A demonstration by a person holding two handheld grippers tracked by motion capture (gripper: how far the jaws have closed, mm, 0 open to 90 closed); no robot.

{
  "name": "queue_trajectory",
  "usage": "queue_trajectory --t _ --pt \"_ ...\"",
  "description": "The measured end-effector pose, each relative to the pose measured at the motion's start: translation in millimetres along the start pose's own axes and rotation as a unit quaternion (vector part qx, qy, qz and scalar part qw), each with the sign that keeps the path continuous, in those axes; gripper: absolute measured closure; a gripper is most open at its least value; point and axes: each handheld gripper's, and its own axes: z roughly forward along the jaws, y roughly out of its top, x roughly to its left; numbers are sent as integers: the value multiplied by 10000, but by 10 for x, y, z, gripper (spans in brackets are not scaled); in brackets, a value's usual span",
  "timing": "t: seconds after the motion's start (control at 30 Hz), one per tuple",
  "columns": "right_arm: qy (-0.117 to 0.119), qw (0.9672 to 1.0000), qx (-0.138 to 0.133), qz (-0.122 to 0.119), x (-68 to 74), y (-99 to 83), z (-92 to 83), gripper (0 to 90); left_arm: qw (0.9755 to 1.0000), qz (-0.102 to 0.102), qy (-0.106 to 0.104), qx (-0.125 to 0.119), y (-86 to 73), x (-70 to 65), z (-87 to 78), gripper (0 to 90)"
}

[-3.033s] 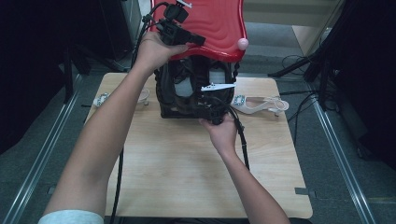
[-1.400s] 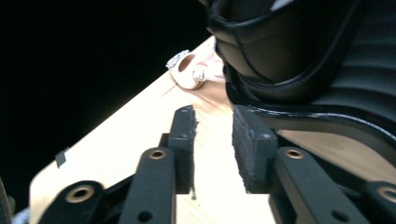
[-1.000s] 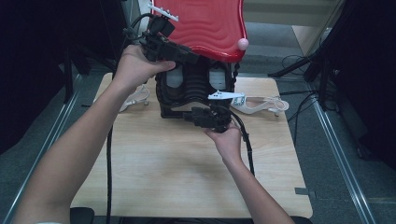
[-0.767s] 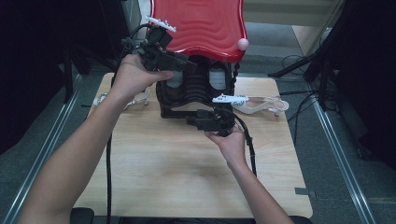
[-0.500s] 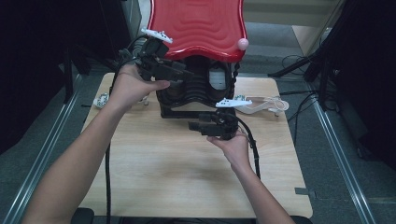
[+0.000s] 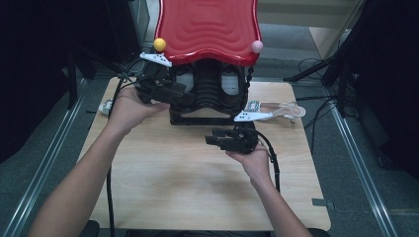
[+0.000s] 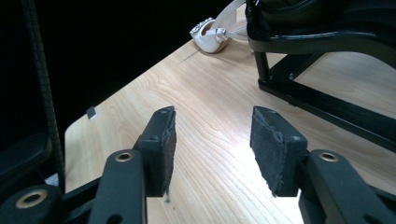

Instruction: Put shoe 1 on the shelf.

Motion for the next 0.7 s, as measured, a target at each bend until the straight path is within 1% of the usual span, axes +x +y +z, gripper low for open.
queue_trajectory --t 0.03,0.1,0.17,0.23,0.33,0.43,0.5,0.53,0.6,0.67,0.7 --pt "-43 10000 -18 -34 0 -12 -10 492 10000 -30 15 -11 -39 4 4 458" --pt "-83 9999 -60 -13 -2 -36 -33 480 10000 -52 21 -19 -117 10 7 456" --pt "-94 9999 -54 -65 -5 -53 -57 492 10000 -84 22 -21 -193 16 9 455" --pt "-124 9998 -124 -117 -6 -83 -80 492 9999 -142 46 -26 -276 30 10 454" --pt "-138 9998 -105 -9 -10 -119 -96 489 9997 -247 42 -37 -383 56 22 454" --pt "-248 9995 -177 -111 -19 -159 -123 482 9996 -273 68 6 -482 79 44 454" --pt "-282 9995 -130 4 -40 -169 -140 467 9997 -255 47 6 -563 90 60 453" --pt "-378 9992 -133 4 -52 -177 -153 458 9996 -276 34 6 -606 92 68 453" --pt "-389 9989 -267 67 -85 -198 -177 439 9994 -322 73 60 -685 110 73 453" --pt "-426 9987 -184 196 -114 -200 -194 433 9992 -384 84 53 -762 128 73 453" --pt "-422 9988 -152 192 -126 -205 -199 425 9991 -410 110 54 -799 138 72 453"
